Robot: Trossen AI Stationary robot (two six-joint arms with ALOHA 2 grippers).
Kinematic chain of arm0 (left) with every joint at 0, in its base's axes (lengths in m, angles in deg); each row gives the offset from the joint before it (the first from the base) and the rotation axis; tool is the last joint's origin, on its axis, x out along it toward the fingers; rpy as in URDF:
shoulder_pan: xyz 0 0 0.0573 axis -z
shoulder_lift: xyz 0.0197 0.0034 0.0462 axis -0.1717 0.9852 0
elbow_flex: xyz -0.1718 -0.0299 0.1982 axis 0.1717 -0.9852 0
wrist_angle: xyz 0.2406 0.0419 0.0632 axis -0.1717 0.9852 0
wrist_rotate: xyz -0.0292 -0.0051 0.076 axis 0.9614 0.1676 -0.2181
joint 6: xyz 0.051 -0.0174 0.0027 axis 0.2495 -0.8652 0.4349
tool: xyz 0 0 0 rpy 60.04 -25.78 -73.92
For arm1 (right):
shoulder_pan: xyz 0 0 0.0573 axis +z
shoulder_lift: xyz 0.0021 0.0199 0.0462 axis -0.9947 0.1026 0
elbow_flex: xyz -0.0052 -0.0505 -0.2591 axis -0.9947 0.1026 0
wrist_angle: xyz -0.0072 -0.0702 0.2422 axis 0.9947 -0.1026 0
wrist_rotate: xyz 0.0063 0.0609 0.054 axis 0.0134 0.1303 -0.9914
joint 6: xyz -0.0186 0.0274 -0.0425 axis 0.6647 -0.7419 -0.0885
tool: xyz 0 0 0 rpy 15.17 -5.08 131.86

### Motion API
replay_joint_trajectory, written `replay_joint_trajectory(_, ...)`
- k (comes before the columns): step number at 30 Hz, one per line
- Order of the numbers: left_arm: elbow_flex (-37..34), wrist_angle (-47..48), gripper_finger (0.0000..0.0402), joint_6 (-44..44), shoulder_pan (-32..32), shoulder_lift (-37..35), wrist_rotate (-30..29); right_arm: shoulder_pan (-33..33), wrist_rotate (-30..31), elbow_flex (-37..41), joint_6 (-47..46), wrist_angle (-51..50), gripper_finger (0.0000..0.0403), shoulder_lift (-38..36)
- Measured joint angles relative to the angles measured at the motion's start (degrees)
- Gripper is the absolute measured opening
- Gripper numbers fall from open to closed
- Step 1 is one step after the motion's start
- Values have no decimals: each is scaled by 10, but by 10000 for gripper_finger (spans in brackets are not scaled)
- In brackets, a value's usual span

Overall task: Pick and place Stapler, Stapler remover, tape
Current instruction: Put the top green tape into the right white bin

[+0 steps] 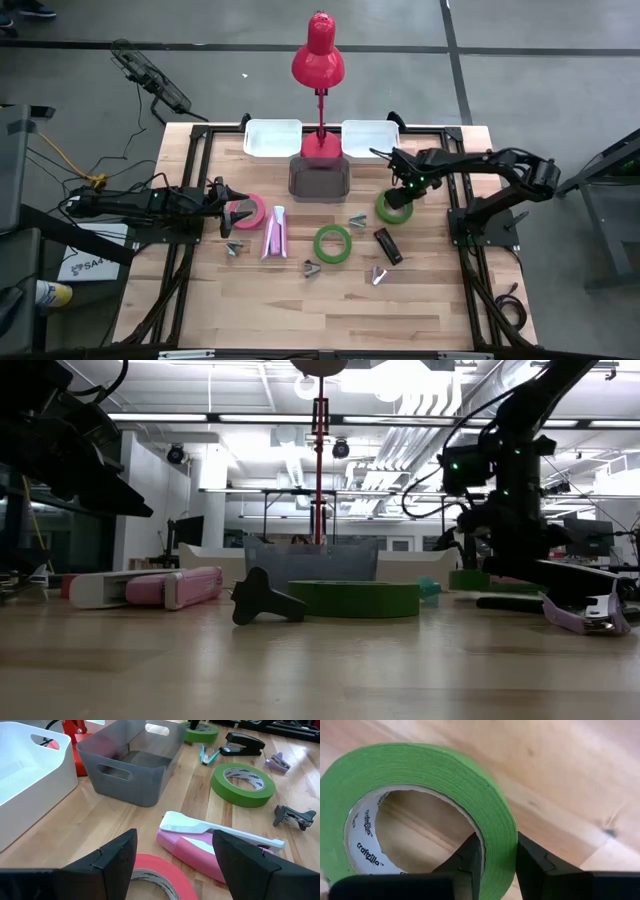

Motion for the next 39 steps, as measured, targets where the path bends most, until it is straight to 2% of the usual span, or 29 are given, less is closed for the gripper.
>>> replay_joint_trajectory(5,0,0,257,0,0,0,0,-15,8,-75,29,-45,78,0)
replay_joint_trajectory(10,0,0,257,0,0,0,0,-47,35,-181,59,-82,78,0)
replay_joint_trajectory(18,0,0,257,0,0,0,0,-116,40,-313,102,-85,78,17)
replay_joint_trajectory(26,0,0,257,0,0,0,0,-169,43,-386,130,-82,77,115)
replay_joint_trajectory(39,0,0,257,0,0,0,0,-193,48,-476,132,-90,77,269)
